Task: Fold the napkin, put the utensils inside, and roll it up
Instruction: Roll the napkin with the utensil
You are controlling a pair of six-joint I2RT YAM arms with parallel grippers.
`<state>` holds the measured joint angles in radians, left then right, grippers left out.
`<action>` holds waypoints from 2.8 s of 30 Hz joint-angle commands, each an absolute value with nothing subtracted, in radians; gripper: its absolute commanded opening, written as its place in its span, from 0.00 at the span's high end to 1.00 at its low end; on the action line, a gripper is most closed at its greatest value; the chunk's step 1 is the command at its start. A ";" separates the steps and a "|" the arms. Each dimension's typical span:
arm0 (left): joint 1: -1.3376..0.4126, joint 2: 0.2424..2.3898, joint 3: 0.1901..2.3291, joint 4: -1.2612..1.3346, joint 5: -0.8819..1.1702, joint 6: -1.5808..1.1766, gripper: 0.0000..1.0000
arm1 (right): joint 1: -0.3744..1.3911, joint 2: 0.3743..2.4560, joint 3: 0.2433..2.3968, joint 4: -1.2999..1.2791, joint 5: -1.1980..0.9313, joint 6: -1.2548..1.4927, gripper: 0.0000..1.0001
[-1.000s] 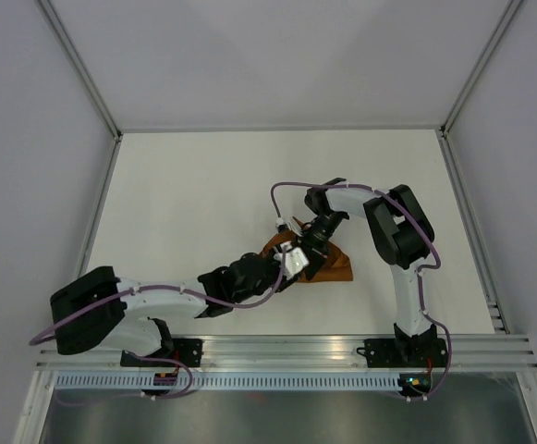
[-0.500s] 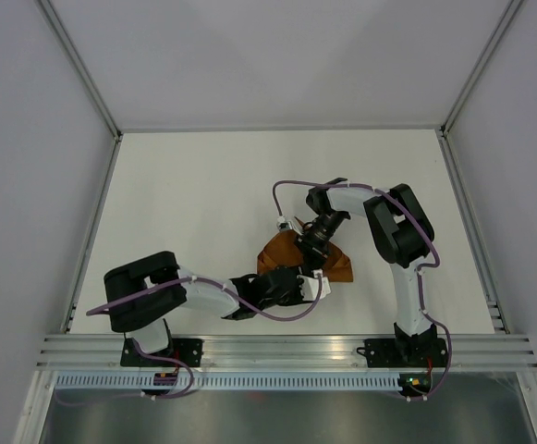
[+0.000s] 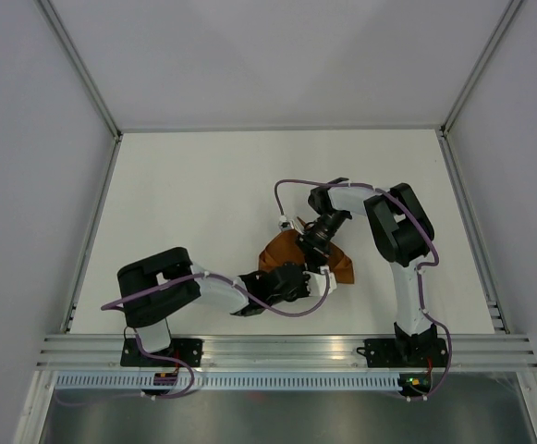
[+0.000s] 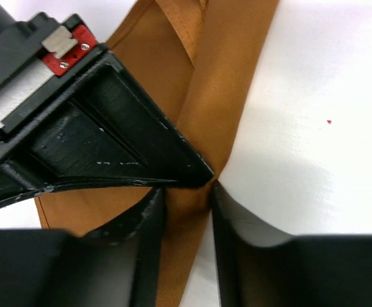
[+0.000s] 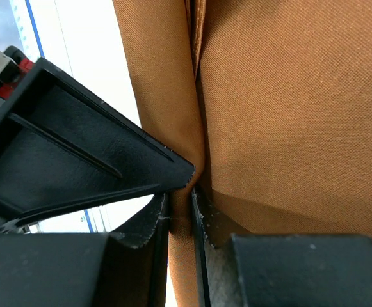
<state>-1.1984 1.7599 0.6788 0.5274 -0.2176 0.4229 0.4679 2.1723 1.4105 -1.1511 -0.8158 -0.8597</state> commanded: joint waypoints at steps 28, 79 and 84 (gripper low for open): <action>-1.003 1.893 0.867 0.112 0.370 0.212 0.98 | 0.247 1.859 1.338 -0.879 -0.769 -0.720 0.52; -0.848 2.260 1.335 -0.451 0.672 -0.011 0.88 | 0.591 1.184 0.443 -0.218 -0.410 -0.896 0.53; -0.841 2.266 1.336 -0.453 0.698 -0.005 0.82 | 0.601 1.216 0.436 -0.199 -0.390 -0.897 0.60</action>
